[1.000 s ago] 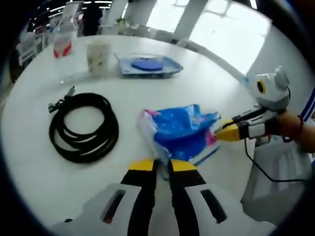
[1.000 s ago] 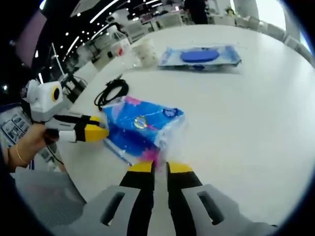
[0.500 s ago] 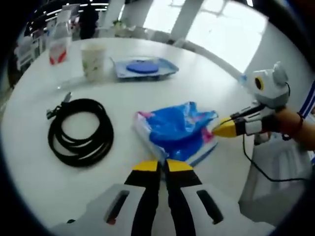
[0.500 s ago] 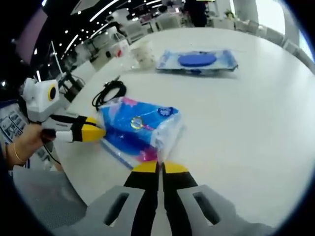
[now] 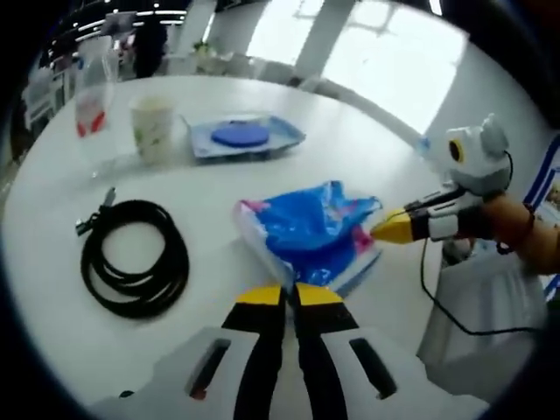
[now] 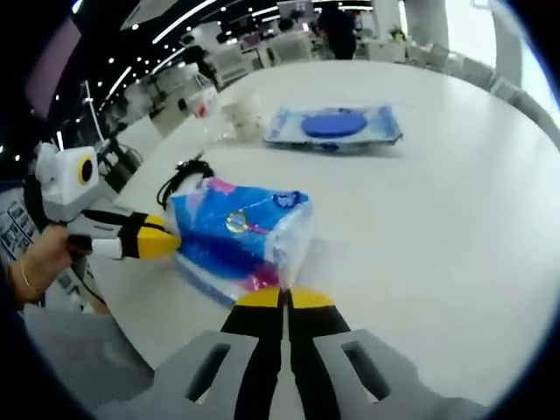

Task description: Arrange the tabletop items into an orderly group along one side of the table until the central work area is clear of visible clutter.

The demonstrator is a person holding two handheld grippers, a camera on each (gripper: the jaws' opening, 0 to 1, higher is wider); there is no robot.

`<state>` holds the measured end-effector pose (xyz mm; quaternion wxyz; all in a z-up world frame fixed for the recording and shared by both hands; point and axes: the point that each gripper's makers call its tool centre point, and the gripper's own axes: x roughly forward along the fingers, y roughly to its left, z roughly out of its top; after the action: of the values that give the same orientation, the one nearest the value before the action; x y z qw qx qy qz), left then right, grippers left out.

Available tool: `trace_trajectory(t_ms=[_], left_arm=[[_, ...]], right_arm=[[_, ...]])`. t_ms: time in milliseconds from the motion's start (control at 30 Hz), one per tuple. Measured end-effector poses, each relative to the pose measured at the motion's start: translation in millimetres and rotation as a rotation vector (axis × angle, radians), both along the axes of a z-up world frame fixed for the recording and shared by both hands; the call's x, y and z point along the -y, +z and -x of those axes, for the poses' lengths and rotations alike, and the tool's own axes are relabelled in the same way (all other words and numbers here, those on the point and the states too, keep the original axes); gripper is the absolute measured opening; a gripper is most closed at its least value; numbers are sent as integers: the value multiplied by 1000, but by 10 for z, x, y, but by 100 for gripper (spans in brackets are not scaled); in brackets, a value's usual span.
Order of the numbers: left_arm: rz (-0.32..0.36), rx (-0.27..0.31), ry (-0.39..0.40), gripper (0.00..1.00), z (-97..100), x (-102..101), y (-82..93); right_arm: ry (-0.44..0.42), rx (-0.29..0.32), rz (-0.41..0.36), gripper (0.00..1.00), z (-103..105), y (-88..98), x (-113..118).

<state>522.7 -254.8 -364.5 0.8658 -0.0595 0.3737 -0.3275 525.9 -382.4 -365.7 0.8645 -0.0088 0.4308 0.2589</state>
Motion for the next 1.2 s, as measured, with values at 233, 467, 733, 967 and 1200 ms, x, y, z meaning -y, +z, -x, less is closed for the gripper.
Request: trace_trajectory(t_ms=[233, 467, 733, 967, 1200], left_arm=[[31, 8, -1, 1, -58, 71, 132], [37, 27, -17, 1, -114, 137, 270], [32, 57, -43, 1, -210, 261, 474], [35, 82, -53, 1, -295, 392, 635], [46, 74, -57, 1, -344, 574, 730]], right_arm=[[-18, 28, -2, 1, -74, 146, 65], [-41, 48, -7, 1, -126, 256, 131], [-71, 81, -7, 1, -241, 443, 252], [-80, 107, 7, 1, -340, 600, 385], [-97, 120, 24, 1, -405, 697, 545]])
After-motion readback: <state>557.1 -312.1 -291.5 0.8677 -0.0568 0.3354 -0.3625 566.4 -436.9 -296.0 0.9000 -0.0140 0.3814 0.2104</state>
